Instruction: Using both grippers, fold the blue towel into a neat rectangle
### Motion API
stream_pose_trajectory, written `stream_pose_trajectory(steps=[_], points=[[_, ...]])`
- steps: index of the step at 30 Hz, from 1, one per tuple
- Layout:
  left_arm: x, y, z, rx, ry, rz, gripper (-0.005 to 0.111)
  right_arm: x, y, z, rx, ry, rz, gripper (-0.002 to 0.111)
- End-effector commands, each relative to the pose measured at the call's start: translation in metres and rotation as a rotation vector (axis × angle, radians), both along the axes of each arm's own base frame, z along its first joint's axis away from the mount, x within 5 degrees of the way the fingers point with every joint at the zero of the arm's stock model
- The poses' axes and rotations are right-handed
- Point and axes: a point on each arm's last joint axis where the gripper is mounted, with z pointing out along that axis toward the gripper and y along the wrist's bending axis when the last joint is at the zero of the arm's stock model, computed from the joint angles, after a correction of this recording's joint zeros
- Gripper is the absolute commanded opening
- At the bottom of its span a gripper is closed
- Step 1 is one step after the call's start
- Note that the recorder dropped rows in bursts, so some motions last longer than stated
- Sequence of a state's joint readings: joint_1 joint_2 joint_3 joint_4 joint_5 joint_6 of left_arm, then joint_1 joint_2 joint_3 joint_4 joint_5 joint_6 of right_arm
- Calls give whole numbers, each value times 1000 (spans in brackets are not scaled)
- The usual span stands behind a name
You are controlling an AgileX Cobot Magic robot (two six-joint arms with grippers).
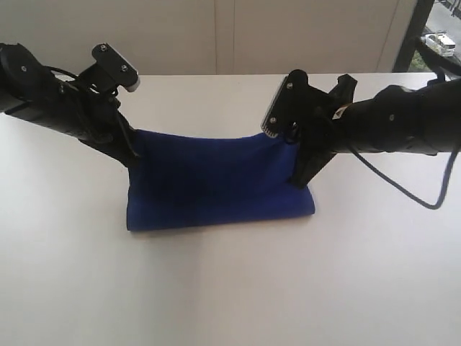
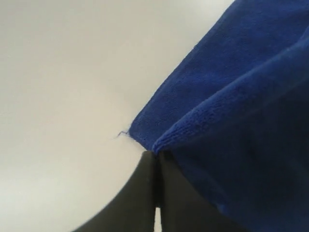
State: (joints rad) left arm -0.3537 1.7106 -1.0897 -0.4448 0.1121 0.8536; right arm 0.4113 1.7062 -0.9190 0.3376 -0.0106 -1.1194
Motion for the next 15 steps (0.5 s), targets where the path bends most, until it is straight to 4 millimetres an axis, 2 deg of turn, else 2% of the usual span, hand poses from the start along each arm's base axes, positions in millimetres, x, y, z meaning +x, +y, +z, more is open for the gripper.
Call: stream_pose_trajectory(steps=[1,7,15], points=[[8,2,-9,33,-23,-11,0,13,-5,-10,7,0,-43,1],[16,2,-23,53,-36,5,0,21,-4,-19,5,-45,-64,1],[23,1,-21,51,-70,17,0,28,-10,-19,35,-92,-125,1]])
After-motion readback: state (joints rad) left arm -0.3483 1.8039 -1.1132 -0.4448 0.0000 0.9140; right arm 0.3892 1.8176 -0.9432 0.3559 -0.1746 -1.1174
